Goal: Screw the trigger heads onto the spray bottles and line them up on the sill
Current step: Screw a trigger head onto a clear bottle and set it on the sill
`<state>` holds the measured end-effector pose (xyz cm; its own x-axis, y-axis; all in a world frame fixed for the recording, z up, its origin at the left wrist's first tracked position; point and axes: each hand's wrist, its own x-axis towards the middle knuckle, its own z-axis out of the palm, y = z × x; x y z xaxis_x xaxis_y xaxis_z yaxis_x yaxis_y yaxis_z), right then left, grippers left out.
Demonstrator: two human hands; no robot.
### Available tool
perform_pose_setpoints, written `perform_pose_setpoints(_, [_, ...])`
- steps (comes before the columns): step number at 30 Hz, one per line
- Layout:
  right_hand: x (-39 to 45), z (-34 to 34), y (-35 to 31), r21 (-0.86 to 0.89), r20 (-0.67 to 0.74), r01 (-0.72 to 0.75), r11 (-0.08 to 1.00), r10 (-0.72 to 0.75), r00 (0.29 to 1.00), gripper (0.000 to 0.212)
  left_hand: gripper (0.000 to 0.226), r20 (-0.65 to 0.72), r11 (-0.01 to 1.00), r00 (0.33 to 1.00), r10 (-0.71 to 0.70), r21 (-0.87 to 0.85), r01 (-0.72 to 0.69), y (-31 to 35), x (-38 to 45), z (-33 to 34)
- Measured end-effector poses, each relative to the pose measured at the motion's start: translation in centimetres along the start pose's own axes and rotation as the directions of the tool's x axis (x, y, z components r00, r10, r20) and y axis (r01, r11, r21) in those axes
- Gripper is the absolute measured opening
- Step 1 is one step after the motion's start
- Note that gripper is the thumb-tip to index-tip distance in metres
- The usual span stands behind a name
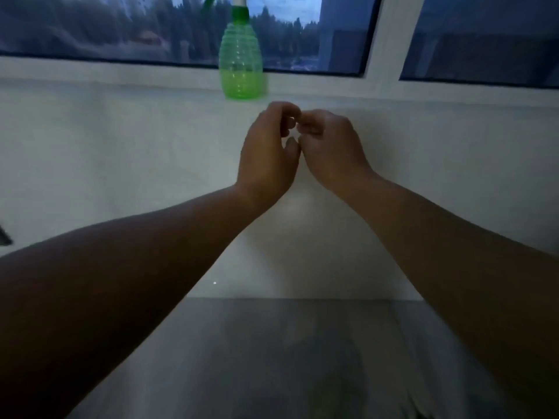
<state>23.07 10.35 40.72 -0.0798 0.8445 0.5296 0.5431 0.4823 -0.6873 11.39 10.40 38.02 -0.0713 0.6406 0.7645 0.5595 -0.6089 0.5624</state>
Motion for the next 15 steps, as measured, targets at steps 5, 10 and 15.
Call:
perform_pose_setpoints(5, [-7.3, 0.9, 4.7, 0.038, 0.059, -0.151, 0.988, 0.148, 0.987, 0.044, 0.032, 0.169, 0.993, 0.979, -0.115, 0.004, 0.116, -1.2, -8.1, 1.1])
perform_pose_setpoints(10, [-14.4, 2.1, 11.0, -0.004, 0.165, -0.321, 0.947, 0.317, 0.934, 0.038, 0.031, 0.376, 0.956, 0.880, -0.290, 0.061, 0.288, -2.8, -16.9, 3.7])
perform_pose_setpoints(15, [-19.9, 2.6, 17.7, -0.113, 0.221, -0.526, 0.843, 0.538, 0.814, 0.033, 0.039, 0.531, 0.921, 0.756, -0.383, 0.157, 0.357, -4.5, -24.7, 6.6])
